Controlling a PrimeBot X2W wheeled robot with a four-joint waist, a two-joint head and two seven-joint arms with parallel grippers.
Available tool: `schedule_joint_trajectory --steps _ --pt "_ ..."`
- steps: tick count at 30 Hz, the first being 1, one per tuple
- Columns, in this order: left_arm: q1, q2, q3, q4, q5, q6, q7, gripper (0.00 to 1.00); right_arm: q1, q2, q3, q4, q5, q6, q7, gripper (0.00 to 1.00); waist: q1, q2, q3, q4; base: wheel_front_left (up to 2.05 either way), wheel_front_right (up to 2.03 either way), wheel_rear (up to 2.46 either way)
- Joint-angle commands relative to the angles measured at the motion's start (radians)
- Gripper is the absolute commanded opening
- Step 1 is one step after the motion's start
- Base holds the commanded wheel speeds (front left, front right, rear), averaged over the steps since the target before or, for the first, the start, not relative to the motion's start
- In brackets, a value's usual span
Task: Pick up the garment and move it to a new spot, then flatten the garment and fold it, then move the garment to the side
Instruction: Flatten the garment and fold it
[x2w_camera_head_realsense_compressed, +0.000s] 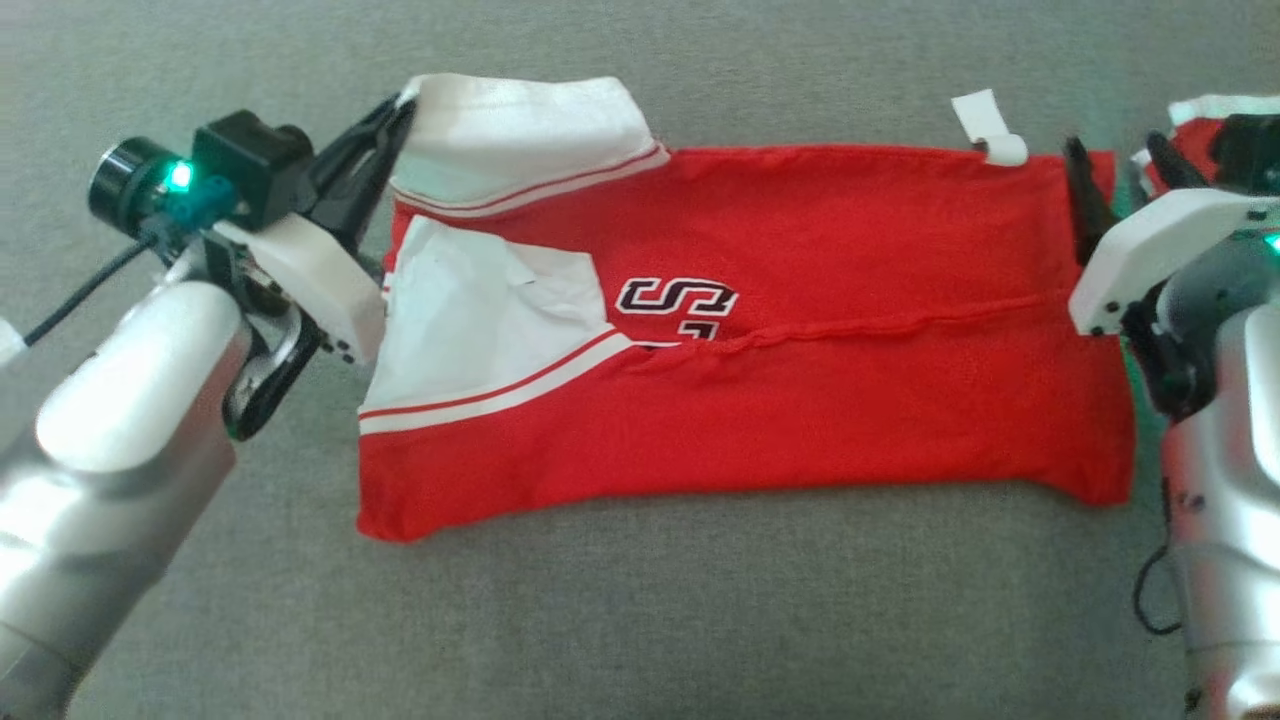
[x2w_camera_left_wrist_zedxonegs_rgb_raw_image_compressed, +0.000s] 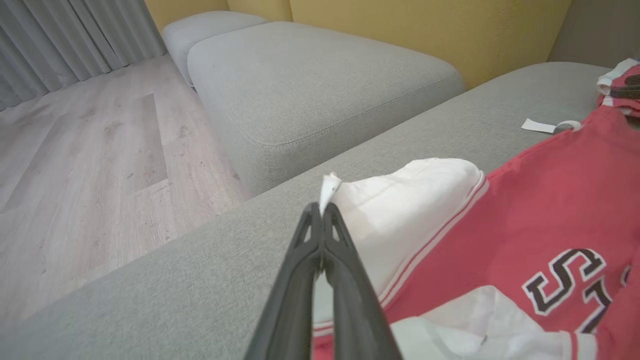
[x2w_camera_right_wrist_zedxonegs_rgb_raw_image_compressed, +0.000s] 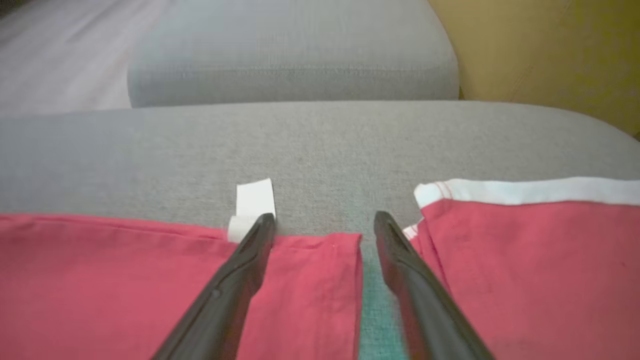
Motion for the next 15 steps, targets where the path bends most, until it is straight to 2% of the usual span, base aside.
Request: schedule_joint_trajectory --steps 1,10,14,15 --pt "-0.023 0.051 0.036 -0.052 0.005 0.016 0.008 0.00 -0.049 -0.021 0.002 0.023 -0.028 -0.001 0.021 1.00 0.0001 0.0000 0.000 0.014 0.00 0.00 0.00" --pt "0.004 0.078 0.029 -0.172 -0.001 0.051 0.050 0.00 -0.150 -0.060 0.002 0.257 -0.072 -0.001 -0.003 1.00 0.0001 0.0000 0.027 0.035 0.00 0.00 0.00" --pt "0.005 0.084 0.030 -0.188 -0.006 0.059 0.059 0.00 -0.185 -0.071 0.044 0.333 -0.063 -0.001 -0.017 1.00 0.0001 0.0000 0.036 0.037 0.00 0.00 0.00" --pt "0.005 0.086 0.031 -0.188 -0.008 0.062 0.061 0.00 -0.193 -0.074 0.061 0.350 -0.058 -0.001 -0.018 0.79 0.0001 0.0000 0.037 0.037 0.00 0.00 0.00"
